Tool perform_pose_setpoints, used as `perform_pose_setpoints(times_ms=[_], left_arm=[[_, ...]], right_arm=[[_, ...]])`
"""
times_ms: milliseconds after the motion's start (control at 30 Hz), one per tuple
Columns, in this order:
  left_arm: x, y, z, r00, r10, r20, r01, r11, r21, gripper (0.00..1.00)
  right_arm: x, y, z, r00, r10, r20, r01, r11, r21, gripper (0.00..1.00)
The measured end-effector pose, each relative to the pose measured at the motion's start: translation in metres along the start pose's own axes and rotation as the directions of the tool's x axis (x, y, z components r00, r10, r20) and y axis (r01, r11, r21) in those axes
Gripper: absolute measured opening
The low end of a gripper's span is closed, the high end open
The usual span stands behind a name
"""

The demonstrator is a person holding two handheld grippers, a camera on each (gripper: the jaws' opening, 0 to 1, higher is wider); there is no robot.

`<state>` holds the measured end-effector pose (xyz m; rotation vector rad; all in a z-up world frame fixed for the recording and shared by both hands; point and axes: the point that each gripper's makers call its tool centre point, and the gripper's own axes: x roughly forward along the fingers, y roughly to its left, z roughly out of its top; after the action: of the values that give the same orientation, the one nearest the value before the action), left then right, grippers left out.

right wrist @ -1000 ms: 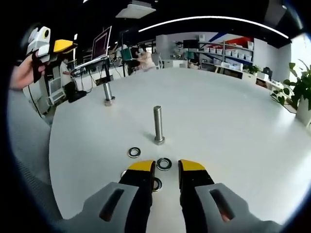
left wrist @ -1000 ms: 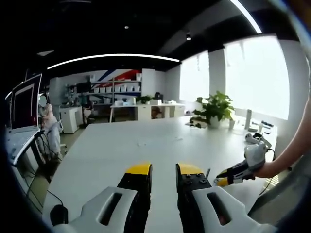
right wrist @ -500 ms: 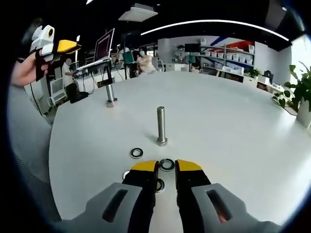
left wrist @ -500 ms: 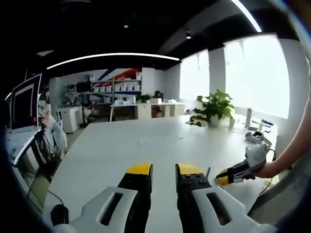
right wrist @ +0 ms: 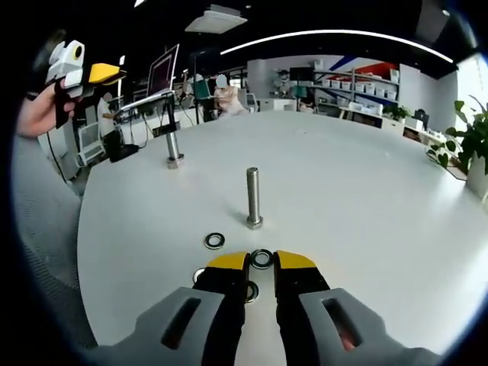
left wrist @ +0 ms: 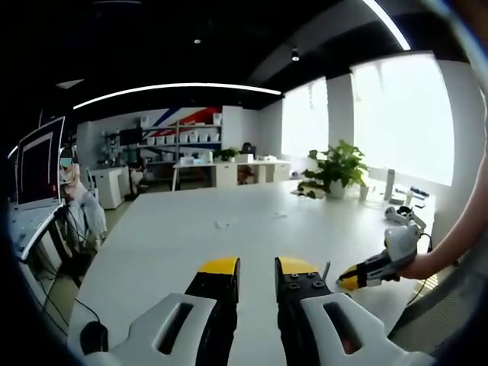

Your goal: Place the washer onto the threaded stud by aligning its center hole with the stud, sliding it down to the base, and recovering from edge contact or off-axis alignment until the washer reaches the visible bottom stop.

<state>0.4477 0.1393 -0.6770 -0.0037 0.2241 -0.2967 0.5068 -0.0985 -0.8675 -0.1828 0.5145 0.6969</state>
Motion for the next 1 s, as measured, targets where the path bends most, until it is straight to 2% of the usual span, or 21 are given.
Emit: perform_pose_setpoints(times_ms=[700,1000], left_arm=[[0.002,0.001,-0.003,1.0,0.0,-0.01,0.0,1.0,-0.001,0.16],[0.002,0.001,-0.004,1.0,0.0,-0.013,0.001,1.0,0.004,0.16]], right_arm=[[-0.002,-0.002,0.001,1.0,-0.008,-0.01,0.008,1.0,0.002,0.14],[-0.006,-0.003,0.014,1.0,-0.012,0.009,0.012,1.0,-0.012,0.14]])
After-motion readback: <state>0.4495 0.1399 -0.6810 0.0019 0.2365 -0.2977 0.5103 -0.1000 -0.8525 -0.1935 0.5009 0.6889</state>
